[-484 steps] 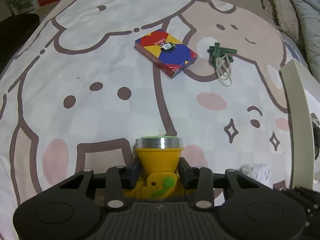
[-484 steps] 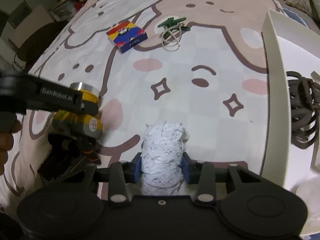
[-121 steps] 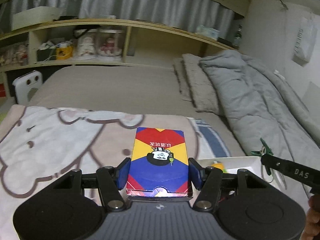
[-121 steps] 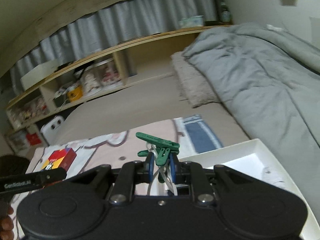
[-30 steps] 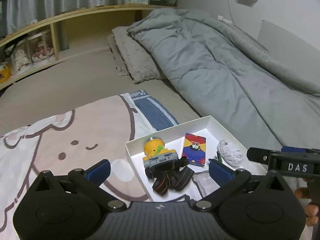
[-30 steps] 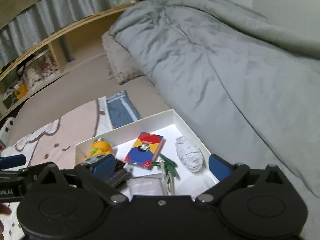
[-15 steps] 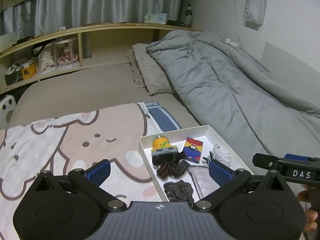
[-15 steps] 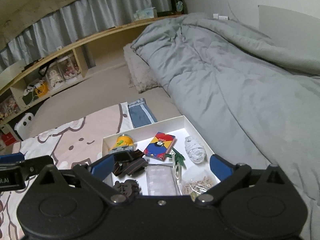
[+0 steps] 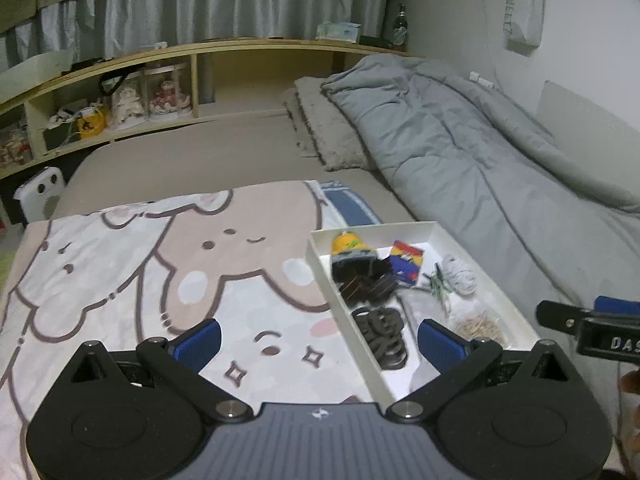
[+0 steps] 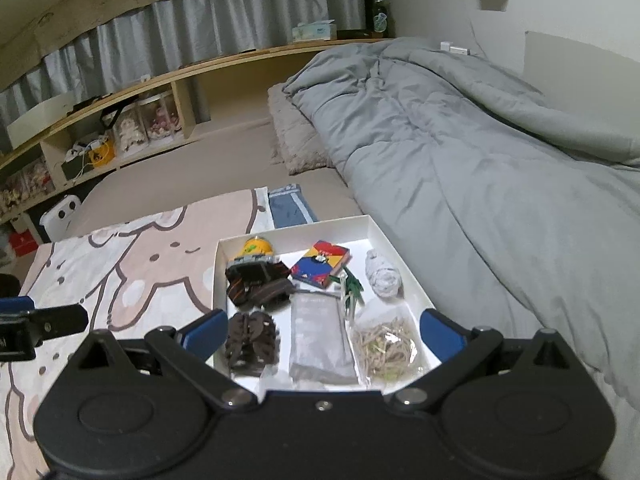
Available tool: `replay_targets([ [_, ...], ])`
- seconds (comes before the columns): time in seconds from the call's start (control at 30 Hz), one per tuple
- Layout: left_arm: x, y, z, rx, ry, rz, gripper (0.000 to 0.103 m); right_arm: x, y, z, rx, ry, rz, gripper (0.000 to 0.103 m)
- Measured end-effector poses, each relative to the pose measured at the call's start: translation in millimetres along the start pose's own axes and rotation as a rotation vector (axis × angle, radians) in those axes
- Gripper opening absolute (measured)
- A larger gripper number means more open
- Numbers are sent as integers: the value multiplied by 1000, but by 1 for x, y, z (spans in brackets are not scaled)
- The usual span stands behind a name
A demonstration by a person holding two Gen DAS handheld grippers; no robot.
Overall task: Organize objects
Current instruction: 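Open both grippers and withdraw them up from the tray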
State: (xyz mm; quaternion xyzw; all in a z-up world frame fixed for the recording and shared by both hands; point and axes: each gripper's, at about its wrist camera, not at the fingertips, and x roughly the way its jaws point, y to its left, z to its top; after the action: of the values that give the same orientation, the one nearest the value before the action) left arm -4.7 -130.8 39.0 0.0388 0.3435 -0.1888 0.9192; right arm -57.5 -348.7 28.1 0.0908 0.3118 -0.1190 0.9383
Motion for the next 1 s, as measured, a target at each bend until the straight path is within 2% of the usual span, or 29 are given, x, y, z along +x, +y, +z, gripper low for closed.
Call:
replay_targets([
  [0.2, -4, 10, -15, -32, 12, 49, 103, -7, 5, -16, -24, 18, -3, 103],
  [0.4, 0, 17, -27, -41, 42, 47, 103, -11, 13, -33, -62, 19, -21, 103],
  [0.63, 2, 21, -35, -31, 53, 46, 103, -12, 13, -38, -50, 9, -10, 103],
  [0.77, 1, 21, -36, -39, 54, 38, 103, -9, 19, -42, -75, 21, -46, 103],
  [1.0, 2, 19, -39, -18, 60, 34, 103, -7, 10, -44, -26, 38, -56, 103],
])
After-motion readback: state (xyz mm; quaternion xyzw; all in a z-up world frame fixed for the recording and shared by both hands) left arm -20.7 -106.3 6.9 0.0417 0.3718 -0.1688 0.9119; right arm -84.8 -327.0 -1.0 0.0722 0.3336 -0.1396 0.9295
